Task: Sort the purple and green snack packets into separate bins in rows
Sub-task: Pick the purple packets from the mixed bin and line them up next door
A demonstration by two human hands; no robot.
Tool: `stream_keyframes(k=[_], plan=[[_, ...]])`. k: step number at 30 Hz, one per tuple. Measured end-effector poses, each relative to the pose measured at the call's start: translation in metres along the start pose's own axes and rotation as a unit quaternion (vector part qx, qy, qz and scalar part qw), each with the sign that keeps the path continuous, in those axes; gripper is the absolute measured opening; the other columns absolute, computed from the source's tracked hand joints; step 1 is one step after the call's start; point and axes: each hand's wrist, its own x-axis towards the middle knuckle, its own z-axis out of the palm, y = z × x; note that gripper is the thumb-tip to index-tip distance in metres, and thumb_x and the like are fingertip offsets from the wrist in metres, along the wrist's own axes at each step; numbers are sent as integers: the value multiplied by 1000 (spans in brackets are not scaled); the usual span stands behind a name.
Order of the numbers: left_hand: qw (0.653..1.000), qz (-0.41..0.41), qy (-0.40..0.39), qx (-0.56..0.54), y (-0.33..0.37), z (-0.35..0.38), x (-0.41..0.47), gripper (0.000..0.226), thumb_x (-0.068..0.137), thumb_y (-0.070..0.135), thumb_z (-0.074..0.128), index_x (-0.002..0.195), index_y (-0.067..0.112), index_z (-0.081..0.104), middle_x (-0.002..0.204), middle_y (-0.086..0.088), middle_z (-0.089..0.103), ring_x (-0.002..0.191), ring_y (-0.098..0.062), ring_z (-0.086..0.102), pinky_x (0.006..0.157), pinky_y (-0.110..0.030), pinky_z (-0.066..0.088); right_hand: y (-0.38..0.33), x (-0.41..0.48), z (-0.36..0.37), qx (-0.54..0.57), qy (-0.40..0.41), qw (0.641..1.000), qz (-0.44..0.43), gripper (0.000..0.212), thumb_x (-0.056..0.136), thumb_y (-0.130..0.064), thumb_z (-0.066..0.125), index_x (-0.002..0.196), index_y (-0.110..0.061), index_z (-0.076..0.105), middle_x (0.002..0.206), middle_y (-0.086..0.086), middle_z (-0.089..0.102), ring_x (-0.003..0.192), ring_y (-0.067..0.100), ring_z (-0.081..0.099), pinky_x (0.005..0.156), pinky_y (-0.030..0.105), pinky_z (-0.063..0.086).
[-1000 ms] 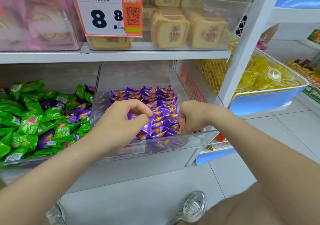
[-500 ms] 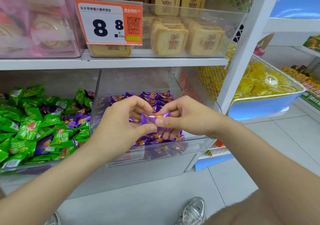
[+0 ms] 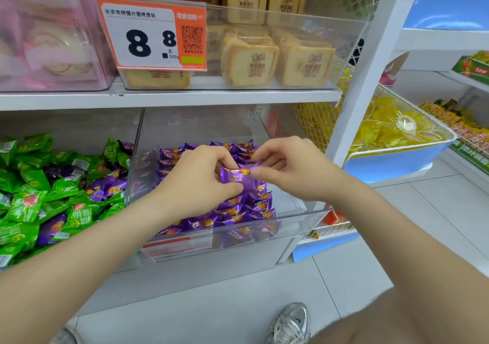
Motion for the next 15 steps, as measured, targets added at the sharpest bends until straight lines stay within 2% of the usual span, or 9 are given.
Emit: stream_keyframes(k=[1, 3, 6, 9, 12, 14, 15], plan=[[1000, -14, 3, -9, 1, 3, 8, 19, 79, 30, 86, 90, 30, 71, 72, 5, 75, 54, -4, 63, 58, -23, 49, 4, -1, -5, -50, 56, 997, -21, 14, 91, -36, 78, 100, -25, 78, 83, -11, 76, 78, 2, 72, 83, 31, 60], [996, -45, 8, -70, 4, 12, 28, 16, 78, 30, 86, 88, 28, 74, 74, 5, 76, 53, -4, 61, 53, -18, 45, 14, -4, -15, -62, 164, 983, -47, 6, 93, -26, 72, 92, -24, 78, 77, -13, 74, 72, 4, 70, 77, 29, 58], [989, -63, 48, -124, 9, 32, 67, 22, 77, 34, 89, 96, 25, 80, 83, 6, 76, 73, -10, 67, 67, -22, 46, 31, -8, -21, -13, 268, 962, -53, 8, 92, -20, 70, 88, -23, 75, 65, -8, 70, 61, 12, 66, 62, 26, 53], [992, -59, 85, -78, 9, 49, 104, 35, 80, 32, 88, 112, 23, 77, 103, 4, 73, 97, -17, 68, 80, -21, 45, 48, -10, -19, -2, 306, 951, -42, 9, 89, -16, 71, 83, -22, 75, 58, -7, 65, 51, 11, 60, 58, 21, 45], [995, -71, 62, -22, 2, 63, 136, 44, 85, 27, 83, 128, 29, 71, 122, 4, 70, 111, -19, 66, 87, -19, 43, 58, -10, -19, -2, 323, 946, -34, 10, 89, -15, 71, 81, -21, 75, 54, -7, 63, 48, 10, 56, 56, 19, 42], [997, -62, 55, 6, 0, 71, 152, 40, 88, 25, 78, 127, 27, 73, 127, 2, 72, 114, -20, 67, 89, -19, 44, 62, -8, -20, -13, 323, 946, -35, 11, 89, -15, 72, 81, -22, 74, 53, -7, 62, 48, 9, 56, 56, 18, 42], [997, -56, 56, 10, 1, 75, 158, 36, 88, 26, 77, 123, 26, 75, 122, 2, 74, 111, -20, 67, 88, -21, 46, 63, -7, -20, -20, 321, 946, -37, 11, 89, -15, 72, 80, -22, 74, 52, -7, 61, 48, 10, 56, 56, 17, 41]])
